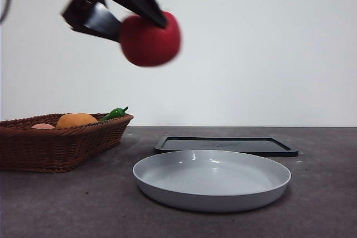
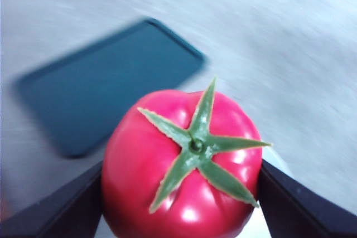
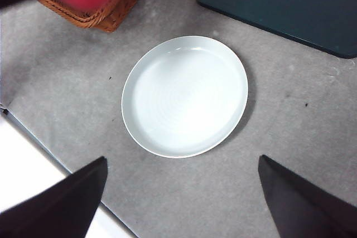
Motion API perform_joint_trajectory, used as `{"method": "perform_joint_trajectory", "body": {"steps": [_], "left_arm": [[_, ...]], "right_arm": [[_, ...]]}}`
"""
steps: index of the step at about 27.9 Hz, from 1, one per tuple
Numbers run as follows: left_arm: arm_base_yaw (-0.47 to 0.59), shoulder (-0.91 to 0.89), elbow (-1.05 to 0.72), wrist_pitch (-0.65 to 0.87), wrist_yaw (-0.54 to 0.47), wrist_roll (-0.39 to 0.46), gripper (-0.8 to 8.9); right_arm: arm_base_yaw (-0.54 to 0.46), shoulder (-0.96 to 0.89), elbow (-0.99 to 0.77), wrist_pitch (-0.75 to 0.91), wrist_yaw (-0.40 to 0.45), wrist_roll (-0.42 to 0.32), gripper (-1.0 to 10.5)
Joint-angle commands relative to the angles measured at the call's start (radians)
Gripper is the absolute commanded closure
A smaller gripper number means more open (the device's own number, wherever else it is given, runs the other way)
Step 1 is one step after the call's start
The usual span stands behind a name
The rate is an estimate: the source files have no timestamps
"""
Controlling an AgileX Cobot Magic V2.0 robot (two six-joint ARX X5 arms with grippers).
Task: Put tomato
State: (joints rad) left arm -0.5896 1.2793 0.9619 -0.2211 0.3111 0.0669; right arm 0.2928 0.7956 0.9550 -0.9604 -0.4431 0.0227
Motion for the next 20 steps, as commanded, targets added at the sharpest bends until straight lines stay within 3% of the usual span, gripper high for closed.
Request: {"method": "perform_joint_trajectory", "body": {"steps": [1,10,20], "left_arm": [[-0.055,0.067,0.019,0.037,0.000,-0.004,4.74],[-0.165,0.307,0.019,0.155,-0.002,-0.003,4.74],[-0.173,0.457,0.019,0.209,-0.008,0.003,4.73]], "right_arm": [[0.004,0.007,0.019,0.006,-0.002,0.003,5.2],[0.004,0.007,0.019,0.005,-0.002,0.003,5.2],[0.004,0.007,0.019,-0.003,-0.002,0.003,5.2]]}}
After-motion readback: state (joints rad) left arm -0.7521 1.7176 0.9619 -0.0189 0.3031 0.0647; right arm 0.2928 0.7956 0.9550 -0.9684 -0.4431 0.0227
